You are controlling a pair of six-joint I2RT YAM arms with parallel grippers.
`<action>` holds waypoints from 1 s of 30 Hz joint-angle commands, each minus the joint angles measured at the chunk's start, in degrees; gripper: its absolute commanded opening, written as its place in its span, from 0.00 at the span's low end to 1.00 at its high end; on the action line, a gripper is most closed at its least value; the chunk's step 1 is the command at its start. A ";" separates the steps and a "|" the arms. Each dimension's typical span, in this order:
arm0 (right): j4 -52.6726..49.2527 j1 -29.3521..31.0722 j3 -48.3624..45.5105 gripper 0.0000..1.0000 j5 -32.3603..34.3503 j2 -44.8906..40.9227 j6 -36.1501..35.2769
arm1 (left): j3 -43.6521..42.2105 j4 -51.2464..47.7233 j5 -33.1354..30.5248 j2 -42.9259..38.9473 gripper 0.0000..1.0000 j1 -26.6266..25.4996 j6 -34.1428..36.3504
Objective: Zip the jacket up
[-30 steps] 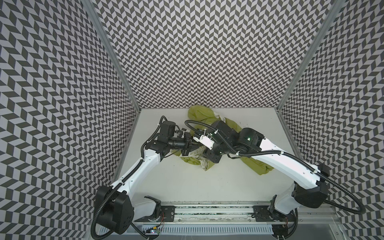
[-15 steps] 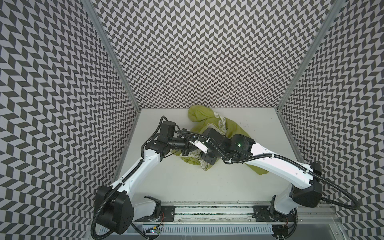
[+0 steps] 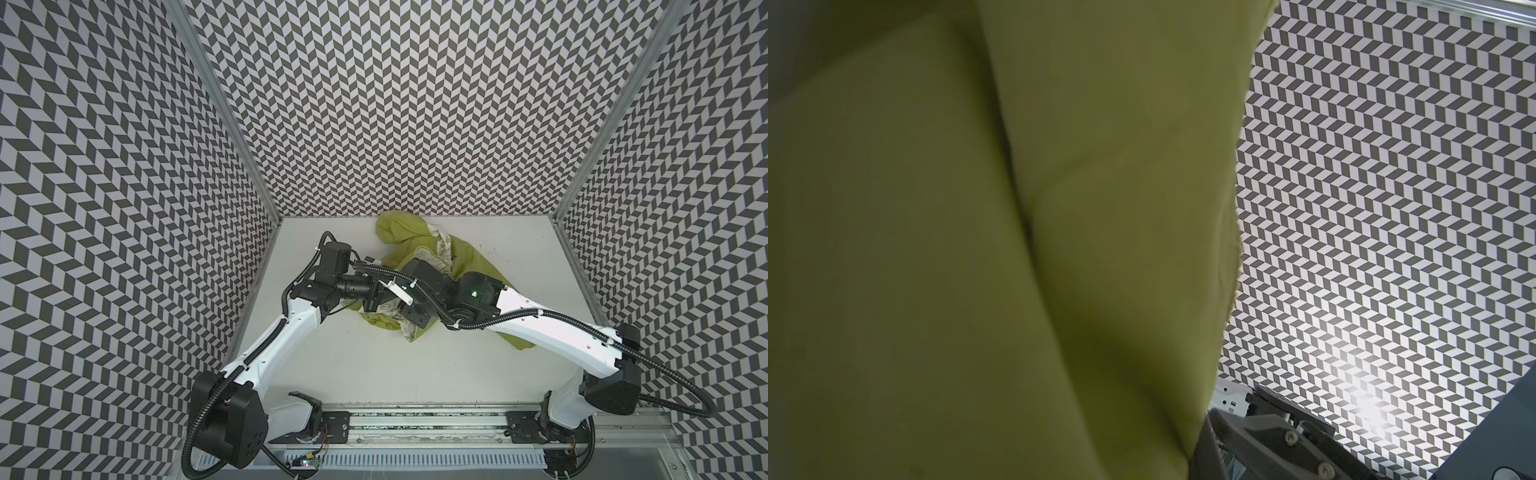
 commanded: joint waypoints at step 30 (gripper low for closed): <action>0.74 0.22 -2.12 0.16 1.11 -4.37 1.39 | 1.14 0.30 1.49 -1.84 0.00 0.32 0.86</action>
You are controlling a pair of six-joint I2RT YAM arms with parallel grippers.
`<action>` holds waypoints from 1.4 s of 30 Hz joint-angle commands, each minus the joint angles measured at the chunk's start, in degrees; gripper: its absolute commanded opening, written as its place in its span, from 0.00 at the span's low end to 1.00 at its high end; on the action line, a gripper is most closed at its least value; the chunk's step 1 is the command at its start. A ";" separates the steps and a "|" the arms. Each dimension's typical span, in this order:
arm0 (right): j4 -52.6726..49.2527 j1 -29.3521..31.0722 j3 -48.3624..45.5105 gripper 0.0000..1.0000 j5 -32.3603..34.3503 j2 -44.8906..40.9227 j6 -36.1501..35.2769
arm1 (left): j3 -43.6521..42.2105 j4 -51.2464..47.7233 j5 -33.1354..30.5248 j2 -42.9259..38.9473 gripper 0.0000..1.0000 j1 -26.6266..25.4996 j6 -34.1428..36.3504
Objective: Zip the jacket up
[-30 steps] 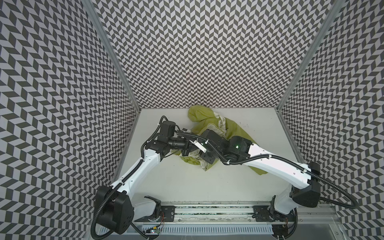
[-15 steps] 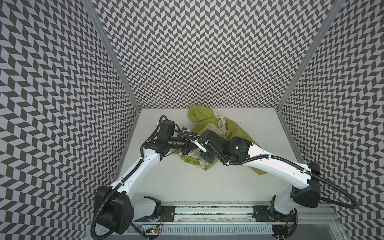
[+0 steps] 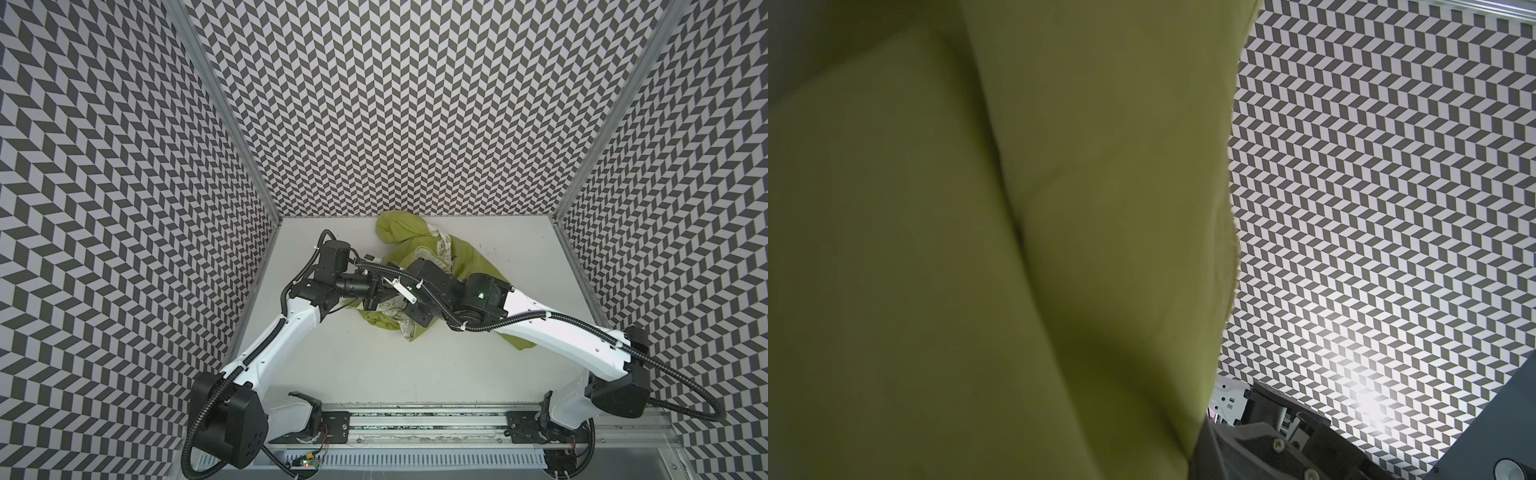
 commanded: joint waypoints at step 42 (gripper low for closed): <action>4.02 -5.75 -2.50 0.00 -1.44 0.29 2.64 | 0.94 -4.18 3.83 -2.52 0.00 -0.76 3.11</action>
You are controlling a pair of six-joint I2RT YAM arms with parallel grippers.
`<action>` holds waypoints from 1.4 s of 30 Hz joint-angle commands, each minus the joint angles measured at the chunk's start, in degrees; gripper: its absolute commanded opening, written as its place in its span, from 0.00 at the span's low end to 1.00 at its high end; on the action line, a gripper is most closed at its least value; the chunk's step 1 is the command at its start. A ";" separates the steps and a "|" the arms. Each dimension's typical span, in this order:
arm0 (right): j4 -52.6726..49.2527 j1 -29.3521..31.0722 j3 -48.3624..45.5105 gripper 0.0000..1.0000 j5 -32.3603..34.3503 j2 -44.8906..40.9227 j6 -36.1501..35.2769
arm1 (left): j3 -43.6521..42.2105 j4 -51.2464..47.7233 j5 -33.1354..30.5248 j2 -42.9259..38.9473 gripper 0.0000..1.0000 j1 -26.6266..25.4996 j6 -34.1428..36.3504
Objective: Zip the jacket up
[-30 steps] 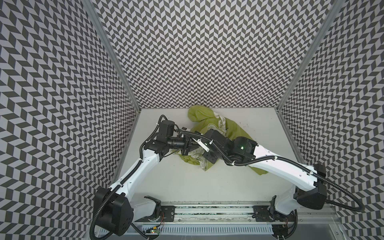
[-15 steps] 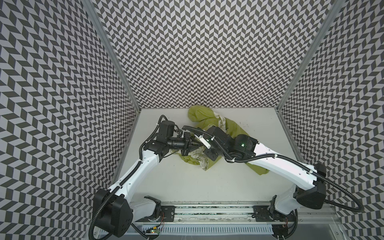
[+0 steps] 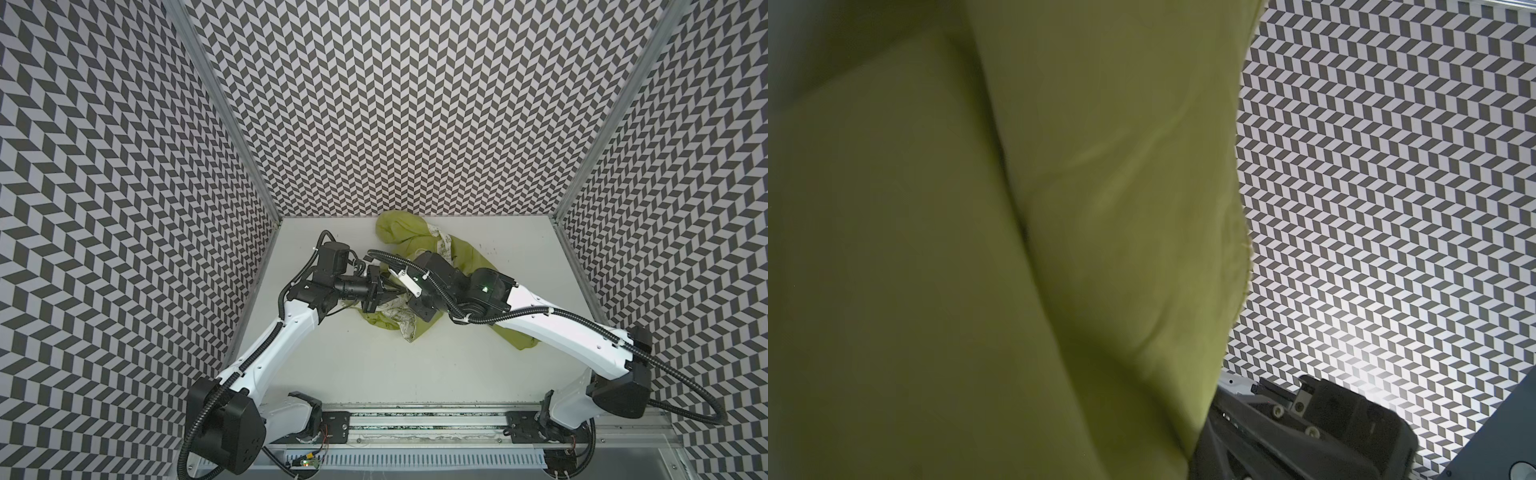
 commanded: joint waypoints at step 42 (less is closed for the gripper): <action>2.86 -2.29 3.90 0.00 -19.25 4.60 11.33 | -14.96 0.76 -23.28 -22.95 0.57 -6.09 8.01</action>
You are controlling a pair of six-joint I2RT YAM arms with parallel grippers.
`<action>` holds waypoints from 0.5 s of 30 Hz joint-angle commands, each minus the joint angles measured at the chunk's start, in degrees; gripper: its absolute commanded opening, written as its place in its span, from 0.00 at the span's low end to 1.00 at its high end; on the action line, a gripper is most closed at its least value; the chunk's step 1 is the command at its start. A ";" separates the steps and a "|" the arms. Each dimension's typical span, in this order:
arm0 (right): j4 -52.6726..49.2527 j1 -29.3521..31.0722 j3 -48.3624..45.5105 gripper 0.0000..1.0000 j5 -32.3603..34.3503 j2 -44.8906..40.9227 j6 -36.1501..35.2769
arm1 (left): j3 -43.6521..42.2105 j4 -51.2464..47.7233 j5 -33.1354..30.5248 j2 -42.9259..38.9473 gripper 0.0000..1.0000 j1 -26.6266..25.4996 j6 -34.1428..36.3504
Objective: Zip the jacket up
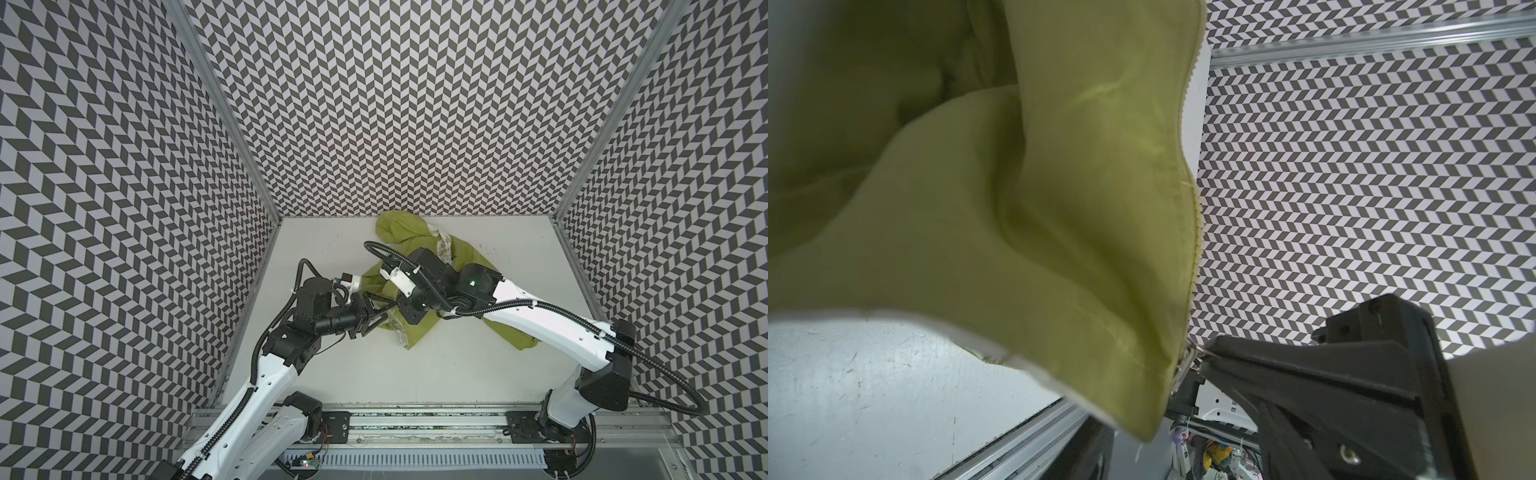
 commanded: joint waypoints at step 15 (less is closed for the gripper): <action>3.12 -4.48 0.87 0.00 -7.45 -0.46 3.55 | 3.31 0.03 -15.89 5.32 0.39 -9.31 12.04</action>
